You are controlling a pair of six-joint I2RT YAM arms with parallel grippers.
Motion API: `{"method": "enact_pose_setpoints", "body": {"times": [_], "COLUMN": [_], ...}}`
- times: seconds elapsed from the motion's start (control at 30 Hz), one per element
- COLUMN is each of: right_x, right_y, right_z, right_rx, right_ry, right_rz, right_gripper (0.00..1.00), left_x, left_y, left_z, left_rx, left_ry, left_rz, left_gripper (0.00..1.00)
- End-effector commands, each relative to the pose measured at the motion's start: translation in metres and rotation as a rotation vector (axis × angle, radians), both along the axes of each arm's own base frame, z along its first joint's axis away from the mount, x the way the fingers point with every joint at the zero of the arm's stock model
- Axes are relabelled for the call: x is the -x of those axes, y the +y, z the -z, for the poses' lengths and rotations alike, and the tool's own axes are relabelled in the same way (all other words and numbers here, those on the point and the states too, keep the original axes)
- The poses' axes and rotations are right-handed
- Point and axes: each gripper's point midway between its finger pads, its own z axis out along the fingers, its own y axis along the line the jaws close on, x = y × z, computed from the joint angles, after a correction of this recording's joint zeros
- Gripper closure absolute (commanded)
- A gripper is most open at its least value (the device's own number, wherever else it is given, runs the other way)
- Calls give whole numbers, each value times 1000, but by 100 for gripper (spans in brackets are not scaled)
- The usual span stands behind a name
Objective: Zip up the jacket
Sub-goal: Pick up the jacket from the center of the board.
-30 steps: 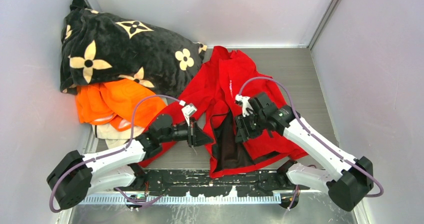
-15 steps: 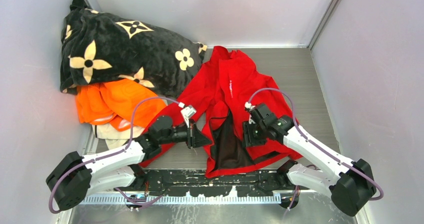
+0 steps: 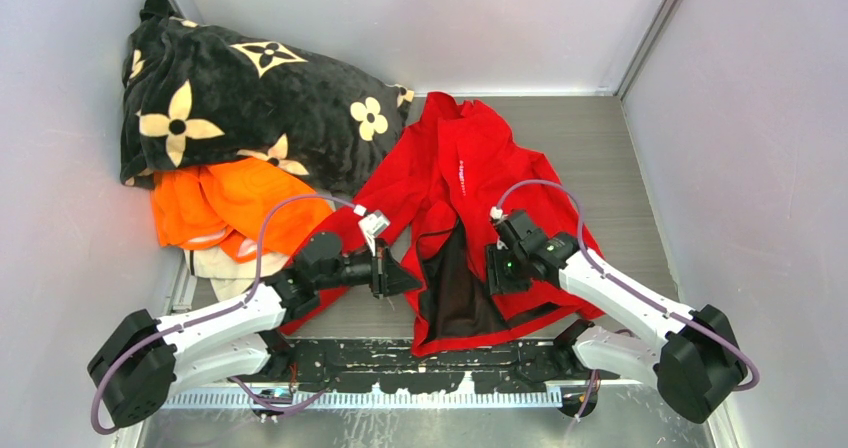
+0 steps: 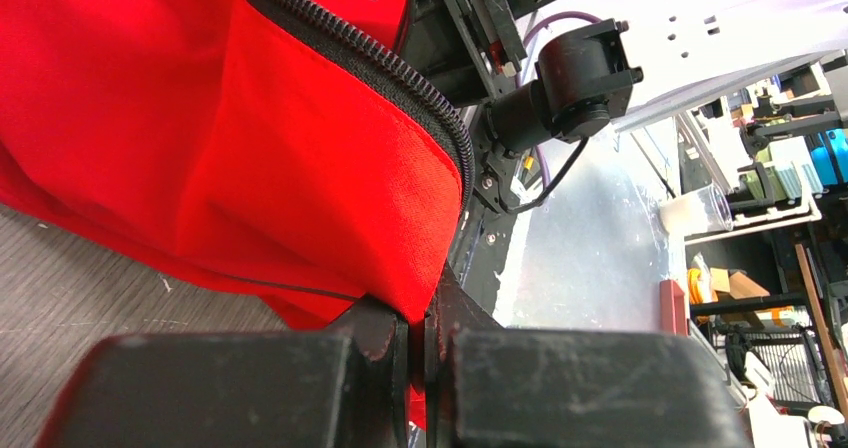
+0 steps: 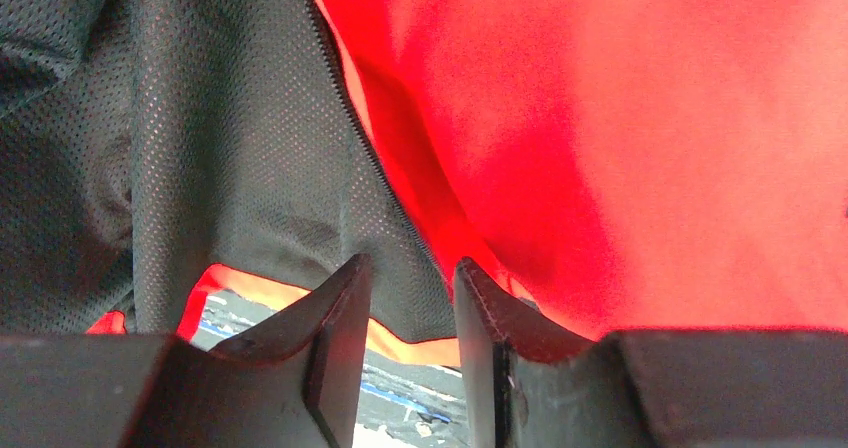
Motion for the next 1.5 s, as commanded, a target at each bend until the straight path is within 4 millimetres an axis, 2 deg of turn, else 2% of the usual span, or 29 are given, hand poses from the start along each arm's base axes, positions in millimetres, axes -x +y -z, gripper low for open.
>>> {"method": "enact_pose_setpoints", "body": {"times": [0.0, 0.17, 0.47, 0.7, 0.77, 0.83, 0.9, 0.97, 1.07, 1.2, 1.47], "right_x": [-16, -15, -7, 1, 2, 2, 2, 2, 0, -2, -1], "right_y": [-2, -3, 6, 8, 9, 11, 14, 16, 13, 11, 14], "right_z": [-11, -18, 2, 17, 21, 19, 15, 9, 5, 3, 3], "right_rx": [5, -1, -32, -31, -33, -43, -63, -80, -74, -72, -99], "right_ry": [-59, -62, 4, 70, 84, 82, 72, 62, 53, 42, 42], "right_rz": [55, 54, 36, 41, 47, 38, 15, -4, -6, -3, -6], "right_gripper": [59, 62, 70, 71, 75, 82, 84, 82, 72, 72, 86], "left_x": [-4, -5, -6, -5, -5, -4, -3, -4, -3, -4, -3], "left_y": [0, 0, -3, 0, 0, 1, 2, 2, 1, -1, -2], "left_z": [-15, -14, -15, -14, -14, -13, -13, -14, -15, -17, -19], "left_rx": [38, 34, 36, 34, 33, 30, 29, 30, 28, 30, 35], "left_ry": [-69, -67, -66, -73, -72, -72, -74, -78, -77, -72, -67], "left_rz": [-13, -15, -8, -13, -13, -11, -13, -15, -8, -2, 6], "left_gripper": [100, 100, 100, 100, 100, 100, 100, 100, 100, 100, 100]}}
